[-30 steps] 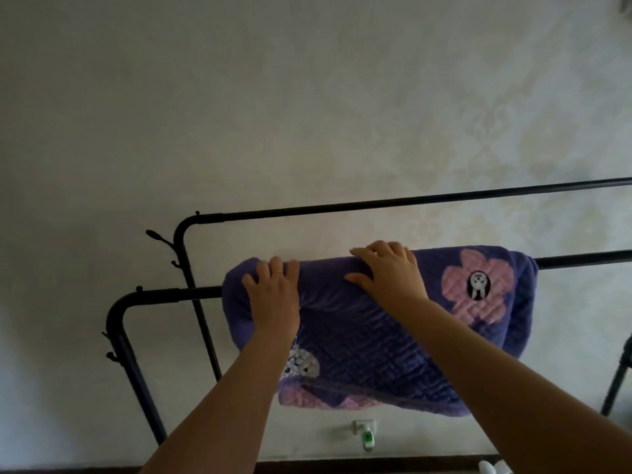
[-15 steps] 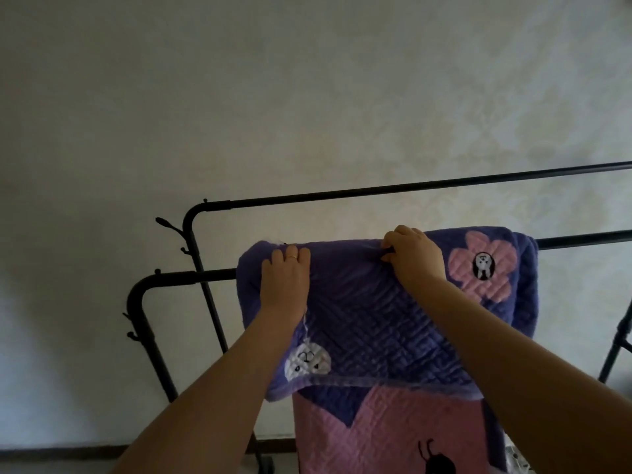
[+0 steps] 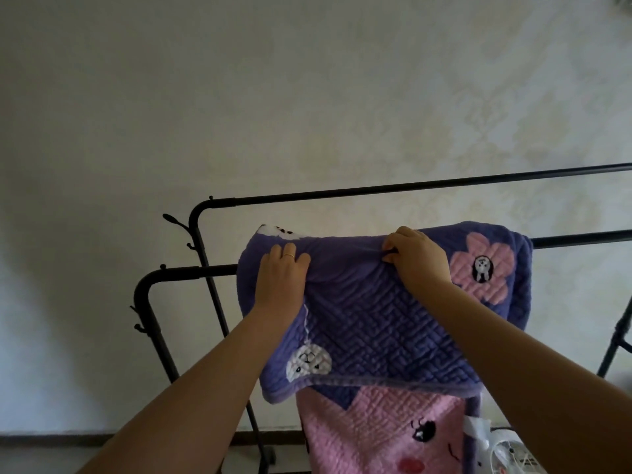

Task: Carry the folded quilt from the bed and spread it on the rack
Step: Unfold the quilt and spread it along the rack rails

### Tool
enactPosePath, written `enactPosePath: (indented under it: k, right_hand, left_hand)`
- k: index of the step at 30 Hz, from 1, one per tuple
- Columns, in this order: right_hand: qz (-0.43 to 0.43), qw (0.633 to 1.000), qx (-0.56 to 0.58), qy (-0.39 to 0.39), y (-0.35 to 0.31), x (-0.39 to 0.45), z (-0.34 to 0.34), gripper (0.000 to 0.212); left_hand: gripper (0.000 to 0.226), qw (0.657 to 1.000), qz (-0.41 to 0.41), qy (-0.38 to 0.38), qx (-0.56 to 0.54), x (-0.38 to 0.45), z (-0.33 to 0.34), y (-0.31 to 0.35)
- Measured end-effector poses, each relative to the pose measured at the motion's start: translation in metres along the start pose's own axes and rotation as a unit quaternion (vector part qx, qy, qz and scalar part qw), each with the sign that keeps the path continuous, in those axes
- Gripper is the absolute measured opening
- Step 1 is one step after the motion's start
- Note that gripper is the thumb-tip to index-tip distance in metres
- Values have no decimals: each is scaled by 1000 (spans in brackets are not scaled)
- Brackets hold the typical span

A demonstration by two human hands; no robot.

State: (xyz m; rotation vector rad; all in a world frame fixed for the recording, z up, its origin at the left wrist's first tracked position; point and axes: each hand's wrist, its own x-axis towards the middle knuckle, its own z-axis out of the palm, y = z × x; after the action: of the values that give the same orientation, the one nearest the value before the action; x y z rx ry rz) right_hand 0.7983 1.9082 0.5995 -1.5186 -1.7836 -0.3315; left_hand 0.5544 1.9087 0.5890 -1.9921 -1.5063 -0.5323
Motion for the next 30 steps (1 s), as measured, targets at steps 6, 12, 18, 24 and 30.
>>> enactPosePath:
  k: [6, 12, 18, 24, 30]
  right_hand:
    - [-3, 1000, -8, 9, -3, -17, -8, 9]
    - [-3, 999, -38, 26, -4, -31, -19, 5]
    - [-15, 997, -58, 38, -13, -50, -42, 5]
    - [-6, 998, -66, 20, -22, -77, -66, 5]
    - [3, 995, -87, -39, -28, -106, -76, 8]
  left_hand:
    - [26, 999, 35, -25, -17, -17, -13, -1]
    - [26, 990, 30, -102, -92, -37, -26, 4]
    - [15, 980, 25, -118, -159, -61, -41, 8]
    - [26, 977, 42, -132, -165, -81, -60, 12]
    - [46, 961, 78, -218, -152, -107, -75, 17]
